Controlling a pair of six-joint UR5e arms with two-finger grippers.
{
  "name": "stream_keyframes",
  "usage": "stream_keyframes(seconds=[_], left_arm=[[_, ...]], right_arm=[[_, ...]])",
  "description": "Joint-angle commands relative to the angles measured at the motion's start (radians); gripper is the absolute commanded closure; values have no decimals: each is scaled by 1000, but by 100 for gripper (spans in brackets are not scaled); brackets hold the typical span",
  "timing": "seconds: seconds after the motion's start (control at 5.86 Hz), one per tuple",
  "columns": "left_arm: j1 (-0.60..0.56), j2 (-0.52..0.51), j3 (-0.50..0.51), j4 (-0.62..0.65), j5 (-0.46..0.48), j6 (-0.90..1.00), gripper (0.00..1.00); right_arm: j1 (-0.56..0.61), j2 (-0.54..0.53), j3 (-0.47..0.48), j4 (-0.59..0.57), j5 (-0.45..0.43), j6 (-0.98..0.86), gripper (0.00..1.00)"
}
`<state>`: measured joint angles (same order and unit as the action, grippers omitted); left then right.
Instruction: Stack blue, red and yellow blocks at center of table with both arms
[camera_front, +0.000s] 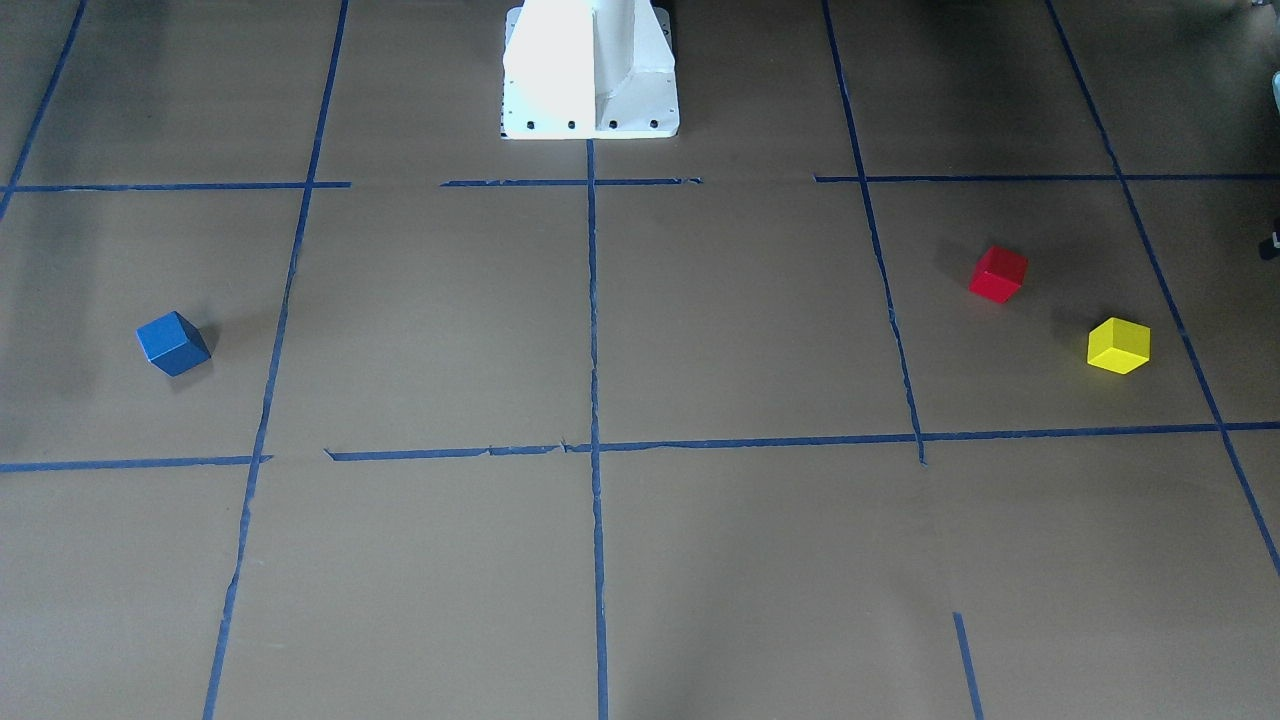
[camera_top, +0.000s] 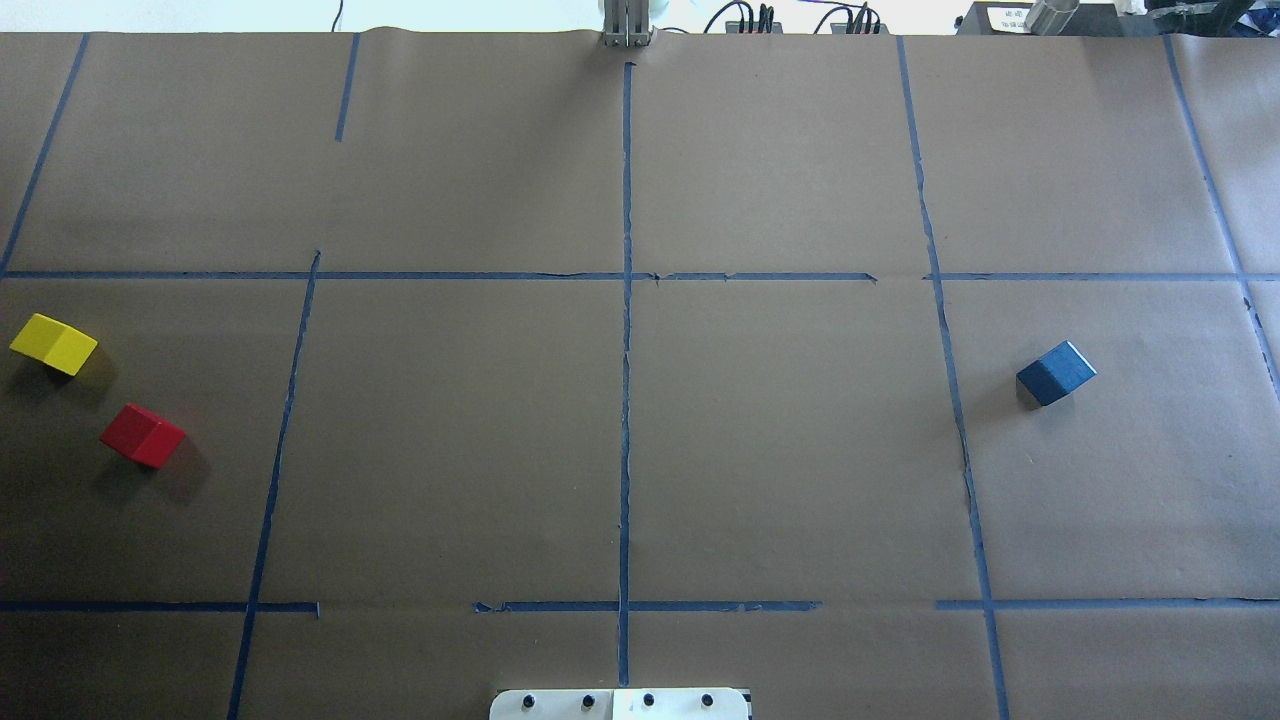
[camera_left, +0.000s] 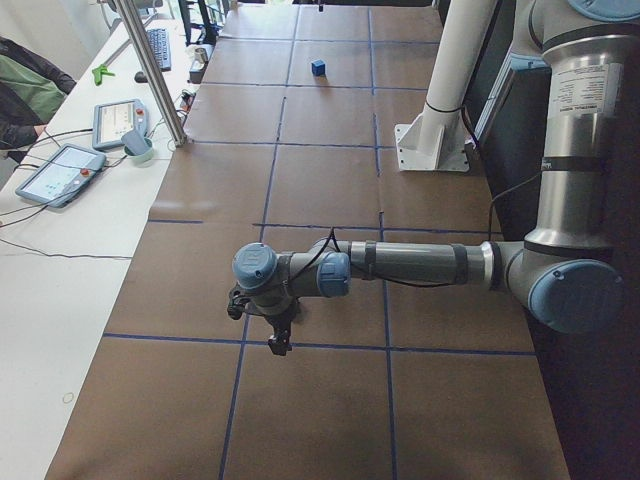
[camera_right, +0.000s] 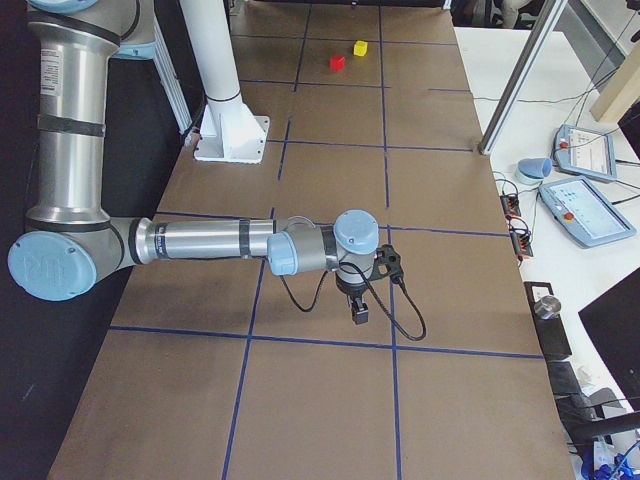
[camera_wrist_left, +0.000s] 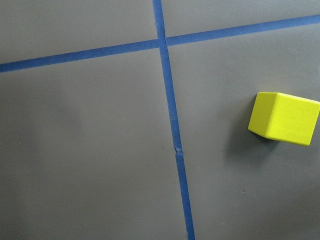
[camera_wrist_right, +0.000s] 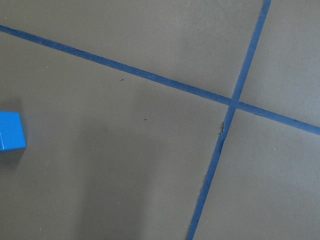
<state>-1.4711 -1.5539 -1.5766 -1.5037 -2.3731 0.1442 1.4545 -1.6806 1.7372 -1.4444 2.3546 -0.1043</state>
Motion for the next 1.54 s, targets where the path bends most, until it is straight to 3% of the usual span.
stream_keyframes(seconds=[0.0,0.34,0.51,0.68,1.02,1.37], left_arm=[[2,0,0,-1,-2,-2,0],[3,0,1,-1,-2,-3,0],[3,0,0,2,-2,-3,0],[3,2,0,2,-2,-3,0],[3,2,1,3,-2,-3,0],[3,2,3,3,-2,-5,0]], right_arm=[[-26,4,2,63,-3,11,0],[-154,70,36,102,-14,291,0],[-240,78,53,177,-75,454,0],[-379,90,53,322,-166,613,0],[-549,108,39,358,-250,598,0],[-571,111,-14,360,-271,547,0]])
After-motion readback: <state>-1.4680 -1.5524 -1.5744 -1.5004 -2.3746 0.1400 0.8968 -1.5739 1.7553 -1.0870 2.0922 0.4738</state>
